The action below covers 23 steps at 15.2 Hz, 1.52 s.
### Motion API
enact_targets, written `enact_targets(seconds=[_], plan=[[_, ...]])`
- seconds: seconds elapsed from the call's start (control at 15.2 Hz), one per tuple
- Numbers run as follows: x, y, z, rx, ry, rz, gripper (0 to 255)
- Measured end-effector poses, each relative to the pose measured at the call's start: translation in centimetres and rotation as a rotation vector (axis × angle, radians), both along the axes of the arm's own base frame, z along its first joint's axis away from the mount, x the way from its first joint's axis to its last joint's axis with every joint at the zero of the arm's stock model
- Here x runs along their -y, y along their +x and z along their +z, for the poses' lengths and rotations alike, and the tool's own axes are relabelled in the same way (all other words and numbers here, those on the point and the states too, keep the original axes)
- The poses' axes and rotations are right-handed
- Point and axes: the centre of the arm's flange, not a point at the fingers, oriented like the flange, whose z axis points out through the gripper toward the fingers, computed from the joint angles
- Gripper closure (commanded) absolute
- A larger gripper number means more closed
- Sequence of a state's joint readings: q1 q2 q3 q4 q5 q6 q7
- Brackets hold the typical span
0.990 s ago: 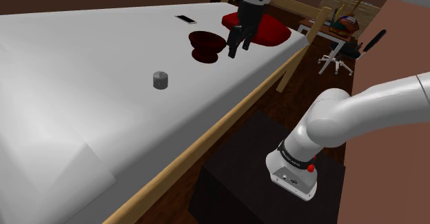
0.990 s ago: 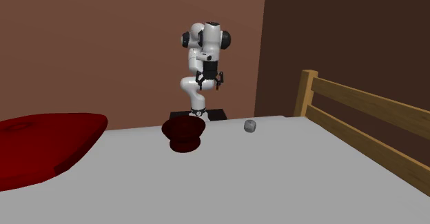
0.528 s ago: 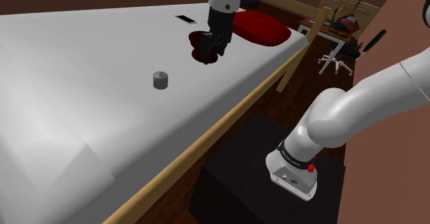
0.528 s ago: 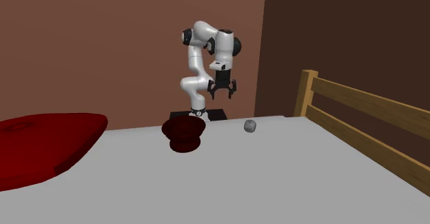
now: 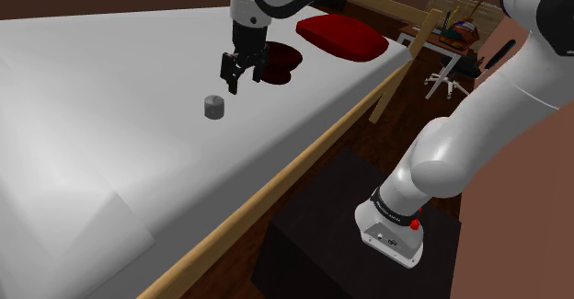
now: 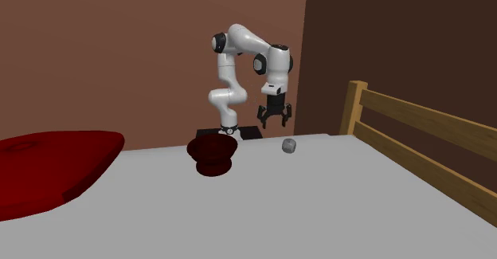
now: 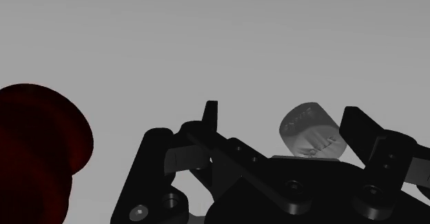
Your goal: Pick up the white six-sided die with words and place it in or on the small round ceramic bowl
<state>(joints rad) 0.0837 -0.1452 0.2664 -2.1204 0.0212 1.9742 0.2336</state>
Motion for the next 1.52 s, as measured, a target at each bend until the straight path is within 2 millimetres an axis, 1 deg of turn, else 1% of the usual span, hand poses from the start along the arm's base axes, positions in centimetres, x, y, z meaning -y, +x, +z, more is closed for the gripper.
enact_targets(seconds=[0.07, 0.13, 0.33, 0.4, 0.46, 0.66, 0.92, 1.32, 1.39, 1.52], plan=[[-0.6, 0.8, -0.4, 0.000, 0.003, 0.004, 0], [-1.6, 1.3, -0.9, 0.000, 0.006, 0.009, 0], [-4.3, 3.7, -2.7, 0.000, 0.015, 0.022, 0], [-5.0, 4.4, -3.0, -0.001, 0.017, 0.025, 0], [-5.3, 4.7, -3.4, -0.001, 0.018, 0.027, 0], [-5.7, 5.0, -4.9, -0.001, 0.020, 0.028, 0], [-5.6, 5.2, -7.0, -0.001, 0.020, 0.028, 0], [-5.7, 5.1, -7.3, -0.001, 0.020, 0.028, 0], [-5.7, 5.1, -7.3, -0.001, 0.020, 0.028, 255], [-5.7, 5.1, -7.2, 0.001, 0.020, 0.028, 255]])
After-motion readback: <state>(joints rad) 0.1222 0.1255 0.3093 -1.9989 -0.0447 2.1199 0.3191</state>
